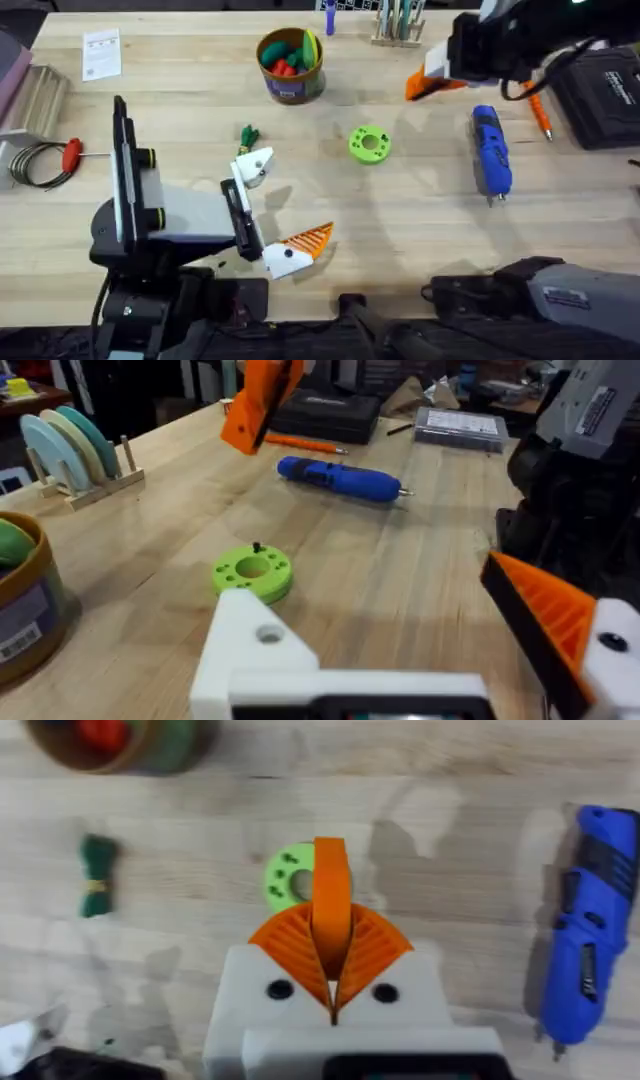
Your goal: Pick up the gripper from the table and insert it into the empty holder that is missing its gripper. Then pick up a screw, insert it into the mounting hole, and use the screwdriver to tighten it. Finally, clean up the table by picking up the vegetable and placing it into the bucket.
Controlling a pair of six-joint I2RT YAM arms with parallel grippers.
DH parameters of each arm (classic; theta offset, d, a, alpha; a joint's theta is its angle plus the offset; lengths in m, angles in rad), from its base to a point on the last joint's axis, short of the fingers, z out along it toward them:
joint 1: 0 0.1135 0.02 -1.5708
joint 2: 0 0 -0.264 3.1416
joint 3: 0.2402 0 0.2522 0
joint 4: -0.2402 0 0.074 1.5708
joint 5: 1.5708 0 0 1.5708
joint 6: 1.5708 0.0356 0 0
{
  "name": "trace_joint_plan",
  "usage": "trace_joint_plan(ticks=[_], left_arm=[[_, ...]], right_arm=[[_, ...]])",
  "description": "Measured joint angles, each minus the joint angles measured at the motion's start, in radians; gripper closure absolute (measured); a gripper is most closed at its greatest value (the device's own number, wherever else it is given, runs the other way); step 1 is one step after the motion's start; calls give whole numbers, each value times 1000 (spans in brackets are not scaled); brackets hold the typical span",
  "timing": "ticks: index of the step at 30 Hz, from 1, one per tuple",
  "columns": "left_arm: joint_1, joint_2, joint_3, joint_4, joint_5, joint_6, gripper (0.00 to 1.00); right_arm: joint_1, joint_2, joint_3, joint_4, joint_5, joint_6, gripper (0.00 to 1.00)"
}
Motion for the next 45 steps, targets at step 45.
trace_joint_plan(ticks=[45], left_arm=[[0,0,0,0,0,0,14]], right_arm=[[-24,-199,-494,807,-779,295,993]])
